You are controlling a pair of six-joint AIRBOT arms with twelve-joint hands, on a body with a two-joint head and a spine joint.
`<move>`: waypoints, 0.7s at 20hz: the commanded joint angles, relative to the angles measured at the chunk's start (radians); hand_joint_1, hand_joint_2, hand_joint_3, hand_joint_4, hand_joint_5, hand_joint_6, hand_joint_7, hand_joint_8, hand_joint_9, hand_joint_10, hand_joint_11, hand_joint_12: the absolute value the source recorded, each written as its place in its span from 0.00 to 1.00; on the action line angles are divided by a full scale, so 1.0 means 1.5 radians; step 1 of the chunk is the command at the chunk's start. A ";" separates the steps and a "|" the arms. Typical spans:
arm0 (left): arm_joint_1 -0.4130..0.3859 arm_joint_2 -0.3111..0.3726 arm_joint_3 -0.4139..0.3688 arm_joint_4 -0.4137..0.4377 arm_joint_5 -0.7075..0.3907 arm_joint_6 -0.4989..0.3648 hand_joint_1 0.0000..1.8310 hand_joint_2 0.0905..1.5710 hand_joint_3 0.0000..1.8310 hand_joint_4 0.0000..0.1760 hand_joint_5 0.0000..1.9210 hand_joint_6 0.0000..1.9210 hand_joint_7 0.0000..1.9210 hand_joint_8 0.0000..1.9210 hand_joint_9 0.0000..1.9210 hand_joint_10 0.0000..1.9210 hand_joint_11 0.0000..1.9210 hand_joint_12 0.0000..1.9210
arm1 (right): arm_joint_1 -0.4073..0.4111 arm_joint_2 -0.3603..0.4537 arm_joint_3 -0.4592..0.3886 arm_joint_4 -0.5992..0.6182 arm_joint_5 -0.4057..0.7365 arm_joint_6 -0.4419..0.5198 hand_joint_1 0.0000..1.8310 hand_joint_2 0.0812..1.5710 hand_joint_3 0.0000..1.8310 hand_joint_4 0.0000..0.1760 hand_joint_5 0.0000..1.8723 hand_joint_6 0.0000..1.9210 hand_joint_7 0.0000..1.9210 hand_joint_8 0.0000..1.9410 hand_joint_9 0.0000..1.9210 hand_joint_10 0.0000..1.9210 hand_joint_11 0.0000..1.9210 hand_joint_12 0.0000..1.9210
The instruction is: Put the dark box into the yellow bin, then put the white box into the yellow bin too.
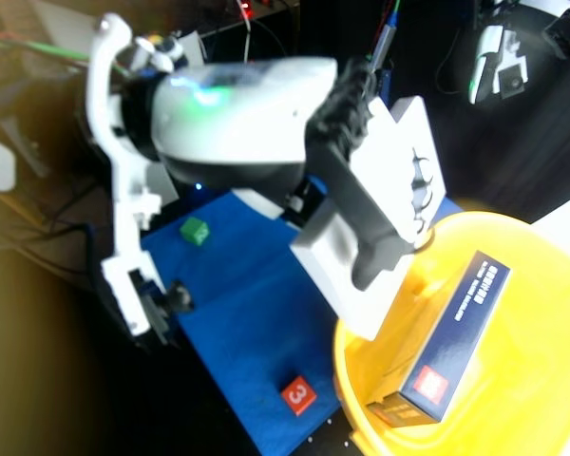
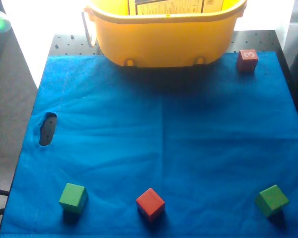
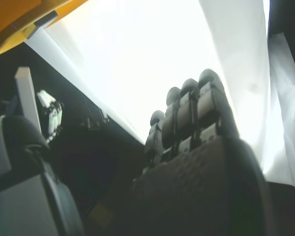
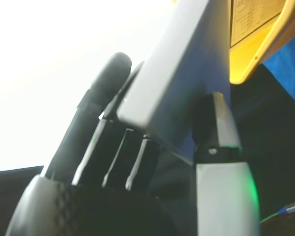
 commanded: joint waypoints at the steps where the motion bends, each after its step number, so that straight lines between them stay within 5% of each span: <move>1: -0.003 0.003 0.000 -0.028 -0.084 -0.008 0.52 0.46 0.00 0.99 0.03 0.01 0.07 0.01 0.05 0.01 0.00 0.00 | 0.015 0.001 0.005 0.009 0.070 -0.005 0.69 0.66 0.00 0.00 0.59 0.32 0.58 0.49 0.60 0.34 0.49 0.70; 4: 0.010 0.003 -0.003 -0.036 -0.094 -0.009 0.50 0.46 0.00 0.81 0.00 0.00 0.07 0.00 0.05 0.01 0.00 0.00 | 0.015 -0.002 0.012 0.010 0.065 -0.005 0.69 0.65 0.00 0.00 0.58 0.36 0.63 0.38 0.63 0.32 0.49 0.68; 7: 0.024 0.000 -0.004 -0.044 -0.105 -0.014 0.49 0.46 0.00 0.74 0.00 0.00 0.07 0.00 0.06 0.01 0.01 0.01 | 0.016 -0.013 0.025 0.010 0.057 -0.005 0.69 0.65 0.00 0.00 0.56 0.39 0.62 0.40 0.64 0.31 0.51 0.69; 9: 0.026 -0.001 -0.004 -0.044 -0.107 -0.016 0.49 0.46 0.00 0.67 0.00 0.00 0.07 0.00 0.06 0.01 0.02 0.01 | 0.021 -0.022 0.033 0.010 0.049 -0.005 0.70 0.66 0.00 0.00 0.59 0.28 0.58 0.52 0.59 0.50 0.49 0.80; 10: 0.026 -0.001 -0.004 -0.044 -0.108 -0.016 0.49 0.46 0.00 0.64 0.00 0.00 0.07 0.00 0.07 0.01 0.02 0.01 | 0.023 -0.022 0.034 0.010 0.049 -0.005 0.69 0.67 0.00 0.00 0.54 0.44 0.55 0.49 0.55 0.51 0.44 0.83; 11: 0.027 -0.001 -0.004 -0.044 -0.110 -0.016 0.50 0.46 0.00 0.67 0.00 0.00 0.08 0.00 0.07 0.01 0.02 0.01 | 0.027 -0.022 0.034 0.010 0.049 -0.005 0.63 0.60 0.00 0.00 0.38 0.15 0.51 0.22 0.50 0.32 0.36 0.69; 12: 0.028 -0.001 -0.004 -0.045 -0.111 -0.017 0.50 0.46 0.00 0.68 0.00 0.00 0.08 0.00 0.07 0.01 0.02 0.01 | 0.030 -0.022 0.034 0.010 0.049 -0.005 0.56 0.55 0.00 0.00 0.31 0.04 0.45 0.07 0.47 0.16 0.33 0.58; 14: 0.029 -0.001 -0.005 -0.045 -0.115 -0.019 0.50 0.46 0.00 0.75 0.00 0.00 0.08 0.00 0.07 0.01 0.01 0.01 | 0.035 -0.022 0.034 0.010 0.049 -0.005 0.55 0.54 0.00 0.22 0.25 0.00 0.35 0.00 0.39 0.02 0.23 0.41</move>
